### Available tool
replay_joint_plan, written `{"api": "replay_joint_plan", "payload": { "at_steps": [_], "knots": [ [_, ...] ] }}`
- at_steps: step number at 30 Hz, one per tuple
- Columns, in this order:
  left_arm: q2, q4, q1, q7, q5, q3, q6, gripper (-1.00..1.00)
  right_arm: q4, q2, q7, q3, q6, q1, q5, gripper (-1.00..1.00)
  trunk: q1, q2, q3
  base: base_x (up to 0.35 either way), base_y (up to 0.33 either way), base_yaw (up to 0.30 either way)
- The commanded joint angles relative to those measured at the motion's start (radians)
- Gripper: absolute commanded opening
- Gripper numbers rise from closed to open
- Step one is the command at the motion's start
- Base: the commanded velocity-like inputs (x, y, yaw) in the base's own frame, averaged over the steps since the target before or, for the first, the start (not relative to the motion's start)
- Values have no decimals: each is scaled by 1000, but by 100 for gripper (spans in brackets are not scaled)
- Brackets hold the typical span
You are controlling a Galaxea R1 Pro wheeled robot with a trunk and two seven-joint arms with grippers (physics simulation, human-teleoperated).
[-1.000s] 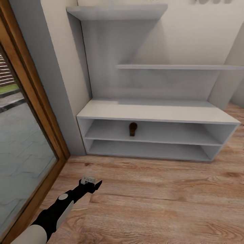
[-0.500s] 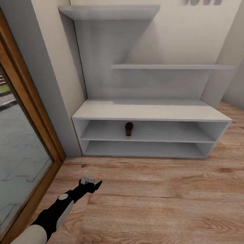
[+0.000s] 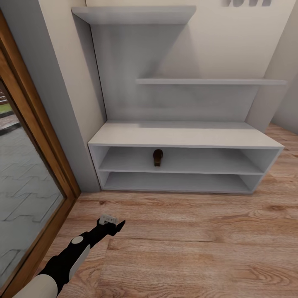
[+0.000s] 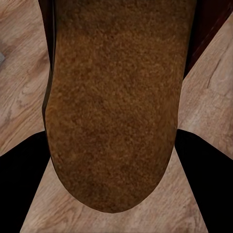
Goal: Pick up the two gym shoes and the two sandals from the corridor floor and place them onto the hallstand (shoe rack) in the corridor, making sure they are on the rack and not on the floor. Arrange them so the two gym shoes are next to each other and the two sandals are next to each other.
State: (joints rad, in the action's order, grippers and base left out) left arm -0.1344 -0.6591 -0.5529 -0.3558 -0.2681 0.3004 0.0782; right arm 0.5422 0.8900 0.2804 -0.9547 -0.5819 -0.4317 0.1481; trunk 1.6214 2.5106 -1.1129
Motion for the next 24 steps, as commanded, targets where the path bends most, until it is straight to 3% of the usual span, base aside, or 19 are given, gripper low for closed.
{"api": "replay_joint_plan", "payload": {
  "at_steps": [1, 6, 8, 11, 13, 14, 17, 19, 21, 22, 23, 24],
  "knots": [
    [-1, 0, -1, -3, -7, 5, 4, 100, 1, -1, 2, -5, -6, -2, 3, -100, 0, 0, -1, 0, 0, 0],
    [-1, -6, -2, -99, -11, 0, 2, 100, -4, -6, 1, -2, -6, -2, 2, -100, 0, 0, -1, 0, 0, 0],
    [-1, -5, -2, -119, -11, -1, 2, 100, -5, -31, -1, 7, -5, -1, 1, -100, 0, 0, -1, 0, 0, 0],
    [-4, -4, -2, -130, -12, -8, 2, 100, -1, -125, -1, 76, -4, -1, 1, -100, 0, 0, -1, 0, 0, 0],
    [-6, 0, -2, -132, -11, -17, 2, 100, 5, -198, -2, 177, -4, -2, 1, -100, 0, 0, -1, 0, 0, 0],
    [-6, 0, -2, -132, -11, -19, 2, 100, 10, -214, -2, 208, -4, -2, 1, -100, 0, 0, -1, 0, 0, 0],
    [-13, 3, -2, -133, -11, -24, 2, 100, 100, -287, -4, 387, -5, -2, 1, -100, 0, 0, -1, 0, 0, 0],
    [-21, 4, -2, -133, -12, -24, 2, 100, 179, -335, -4, 468, -6, -2, 2, -100, 0, 0, -1, 0, 0, 0],
    [-25, 4, -2, -133, -12, -24, 2, 100, 249, -403, -6, 516, -20, -2, 1, -100, 0, 0, -1, 0, 0, 0],
    [-26, 4, -2, -133, -12, -24, 2, 100, 290, -459, -7, 542, -62, -2, 0, -100, 0, 0, -1, 0, 0, 0],
    [-27, 4, -2, -133, -13, -24, 2, 100, 309, -488, -7, 563, -102, -2, -8, -100, 0, 0, -1, 0, 0, 0],
    [-27, 4, -2, -133, -13, -24, 2, 100, 316, -501, -7, 576, -124, -2, -14, -100, 0, 0, -1, 0, 0, 0]
  ]
}}
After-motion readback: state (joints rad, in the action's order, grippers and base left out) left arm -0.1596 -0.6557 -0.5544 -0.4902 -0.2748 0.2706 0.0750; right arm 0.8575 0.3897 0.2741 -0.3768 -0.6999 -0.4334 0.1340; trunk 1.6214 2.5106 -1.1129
